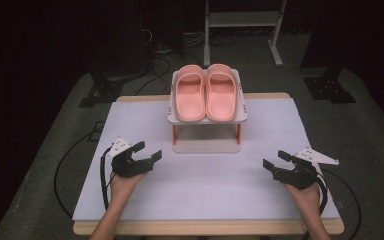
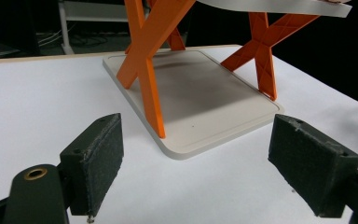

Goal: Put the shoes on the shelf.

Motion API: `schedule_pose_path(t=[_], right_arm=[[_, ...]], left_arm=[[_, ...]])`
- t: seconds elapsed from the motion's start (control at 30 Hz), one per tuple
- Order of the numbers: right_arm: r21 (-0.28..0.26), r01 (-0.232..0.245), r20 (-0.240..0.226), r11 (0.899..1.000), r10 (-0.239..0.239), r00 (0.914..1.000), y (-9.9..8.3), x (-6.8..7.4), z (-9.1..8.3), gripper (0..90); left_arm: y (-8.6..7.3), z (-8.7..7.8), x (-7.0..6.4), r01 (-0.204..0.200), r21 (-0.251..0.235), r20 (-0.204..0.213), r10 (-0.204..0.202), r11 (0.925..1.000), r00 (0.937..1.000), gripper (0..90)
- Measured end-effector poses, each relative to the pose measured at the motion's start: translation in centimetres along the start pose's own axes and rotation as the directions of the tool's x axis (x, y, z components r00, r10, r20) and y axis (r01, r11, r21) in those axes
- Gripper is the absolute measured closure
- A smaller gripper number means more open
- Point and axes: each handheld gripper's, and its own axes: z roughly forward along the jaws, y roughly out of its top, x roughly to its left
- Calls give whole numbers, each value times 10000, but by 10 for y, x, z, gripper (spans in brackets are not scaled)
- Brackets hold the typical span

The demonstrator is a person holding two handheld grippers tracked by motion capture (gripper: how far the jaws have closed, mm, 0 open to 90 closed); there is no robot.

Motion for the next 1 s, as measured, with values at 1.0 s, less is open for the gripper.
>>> schedule_pose_path(t=[1.0], right_arm=[[-86,-356,75,9993,357,9993,-37,0,-26,221]], left_arm=[[-49,-16,-18,132,208,208,-136,9997,9997,157]])
